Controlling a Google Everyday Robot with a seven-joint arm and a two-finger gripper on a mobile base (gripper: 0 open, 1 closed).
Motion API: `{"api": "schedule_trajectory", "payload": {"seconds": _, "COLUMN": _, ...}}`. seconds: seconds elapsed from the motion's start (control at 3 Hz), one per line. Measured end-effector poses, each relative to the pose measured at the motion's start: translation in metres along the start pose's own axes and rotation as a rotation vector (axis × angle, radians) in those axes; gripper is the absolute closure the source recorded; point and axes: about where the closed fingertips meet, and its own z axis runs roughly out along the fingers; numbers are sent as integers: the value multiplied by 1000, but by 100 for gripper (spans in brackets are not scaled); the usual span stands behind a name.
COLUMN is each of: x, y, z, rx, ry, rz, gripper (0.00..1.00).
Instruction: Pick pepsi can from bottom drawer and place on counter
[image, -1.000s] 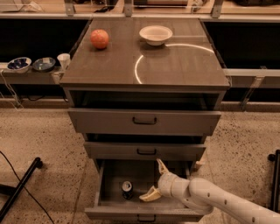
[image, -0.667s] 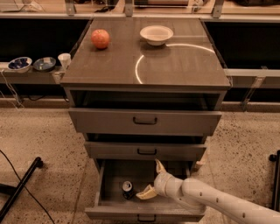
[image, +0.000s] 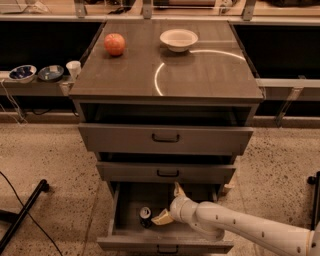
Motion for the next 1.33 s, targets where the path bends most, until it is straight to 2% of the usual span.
{"api": "schedule_trajectory", "payload": {"seconds": 0.33, "x": 26, "y": 4, "z": 29, "rx": 4, "ry": -9, "rz": 8, "gripper": 0}}
{"api": "schedule_trajectory", "payload": {"seconds": 0.67, "x": 26, "y": 4, "z": 29, "rx": 4, "ry": -9, "rz": 8, "gripper": 0}}
{"api": "schedule_trajectory", "payload": {"seconds": 1.33, "x": 72, "y": 30, "z": 54, "rx": -36, "ry": 34, "rz": -48, "gripper": 0}}
